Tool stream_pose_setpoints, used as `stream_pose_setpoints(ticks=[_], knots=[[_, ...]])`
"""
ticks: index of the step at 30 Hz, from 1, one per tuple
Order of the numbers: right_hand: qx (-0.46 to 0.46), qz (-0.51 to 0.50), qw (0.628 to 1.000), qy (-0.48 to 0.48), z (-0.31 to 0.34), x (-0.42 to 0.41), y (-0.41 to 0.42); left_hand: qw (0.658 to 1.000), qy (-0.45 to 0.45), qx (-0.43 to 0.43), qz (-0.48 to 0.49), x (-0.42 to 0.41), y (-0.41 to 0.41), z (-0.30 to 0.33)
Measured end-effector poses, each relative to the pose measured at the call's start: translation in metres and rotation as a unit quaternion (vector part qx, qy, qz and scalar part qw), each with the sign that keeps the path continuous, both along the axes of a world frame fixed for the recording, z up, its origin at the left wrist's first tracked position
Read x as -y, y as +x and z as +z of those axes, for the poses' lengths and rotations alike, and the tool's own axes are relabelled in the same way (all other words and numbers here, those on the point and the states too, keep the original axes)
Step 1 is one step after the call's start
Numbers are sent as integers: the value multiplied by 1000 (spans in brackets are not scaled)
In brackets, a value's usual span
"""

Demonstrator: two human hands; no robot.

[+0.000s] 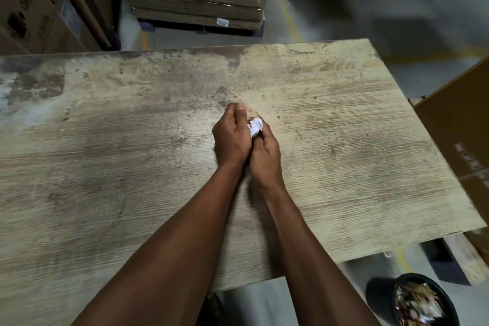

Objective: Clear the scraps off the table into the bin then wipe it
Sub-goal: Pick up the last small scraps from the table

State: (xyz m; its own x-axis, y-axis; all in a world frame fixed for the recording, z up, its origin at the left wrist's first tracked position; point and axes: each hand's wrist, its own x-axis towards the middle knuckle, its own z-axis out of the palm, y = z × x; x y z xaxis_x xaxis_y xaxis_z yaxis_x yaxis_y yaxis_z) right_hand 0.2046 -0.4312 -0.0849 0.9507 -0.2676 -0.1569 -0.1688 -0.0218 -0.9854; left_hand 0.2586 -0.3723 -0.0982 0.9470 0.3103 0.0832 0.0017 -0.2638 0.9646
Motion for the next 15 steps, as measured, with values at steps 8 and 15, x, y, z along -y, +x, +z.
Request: stream_pose_setpoints(ticks=[8,15], knots=[[27,0,1000,-12,17,-2,4,998,-50,17,-22,-4,-5,6],[34,-31,998,-33,22,-1,11,997,-70,-40,15,-10,-4,6]])
